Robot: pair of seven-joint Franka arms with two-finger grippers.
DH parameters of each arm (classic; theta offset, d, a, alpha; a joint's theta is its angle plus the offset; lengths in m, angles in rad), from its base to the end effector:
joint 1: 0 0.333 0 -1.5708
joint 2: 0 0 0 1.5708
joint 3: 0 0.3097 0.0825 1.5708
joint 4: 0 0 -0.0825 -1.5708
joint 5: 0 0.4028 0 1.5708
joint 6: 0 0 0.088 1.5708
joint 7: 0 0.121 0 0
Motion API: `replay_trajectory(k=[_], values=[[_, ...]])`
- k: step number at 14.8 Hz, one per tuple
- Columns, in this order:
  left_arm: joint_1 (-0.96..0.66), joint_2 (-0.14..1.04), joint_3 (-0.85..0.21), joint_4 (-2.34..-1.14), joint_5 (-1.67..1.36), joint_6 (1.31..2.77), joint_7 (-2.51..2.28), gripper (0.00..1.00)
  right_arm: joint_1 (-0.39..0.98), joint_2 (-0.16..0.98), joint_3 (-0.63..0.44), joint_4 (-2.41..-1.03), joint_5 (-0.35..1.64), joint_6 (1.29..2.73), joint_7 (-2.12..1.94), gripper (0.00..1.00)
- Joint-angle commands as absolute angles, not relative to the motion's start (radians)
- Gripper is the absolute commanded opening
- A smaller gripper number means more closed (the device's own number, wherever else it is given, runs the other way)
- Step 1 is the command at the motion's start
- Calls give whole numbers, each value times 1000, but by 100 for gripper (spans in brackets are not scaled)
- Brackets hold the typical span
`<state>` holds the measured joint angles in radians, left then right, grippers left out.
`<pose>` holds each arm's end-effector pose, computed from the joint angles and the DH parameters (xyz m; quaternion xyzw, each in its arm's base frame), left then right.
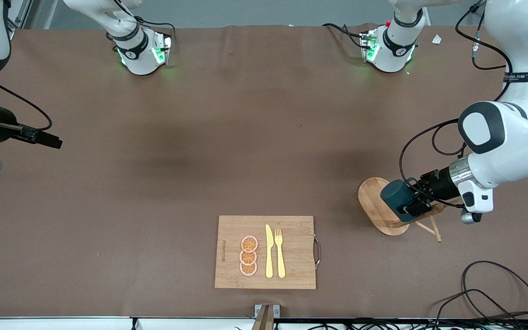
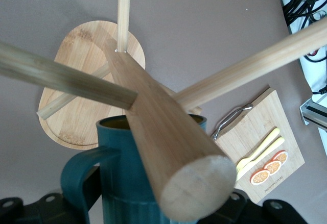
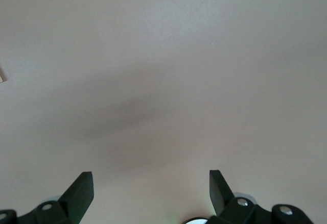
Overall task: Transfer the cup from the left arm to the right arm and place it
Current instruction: 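Close the left gripper around the teal mug body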
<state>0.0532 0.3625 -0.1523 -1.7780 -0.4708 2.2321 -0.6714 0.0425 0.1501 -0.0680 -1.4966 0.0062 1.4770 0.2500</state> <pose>0.6674 -0.0783 0.3405 0.8863 0.4069 -0.0408 0.2171 0.6019 -0.0119 0.5447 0.9870 -0.1368 -0.0838 0.0115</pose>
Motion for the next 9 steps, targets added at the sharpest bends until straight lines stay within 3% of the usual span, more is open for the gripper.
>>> replay_trajectory(k=[1,9], values=[[54,351,-153,-1789,-488,2246,-670,62,48,135,-69,-1500,14,1471,268,100],[57,302,-175,-1778,-488,2183,-759,63,48,135,-69,-1502,14,1468,268,100]])
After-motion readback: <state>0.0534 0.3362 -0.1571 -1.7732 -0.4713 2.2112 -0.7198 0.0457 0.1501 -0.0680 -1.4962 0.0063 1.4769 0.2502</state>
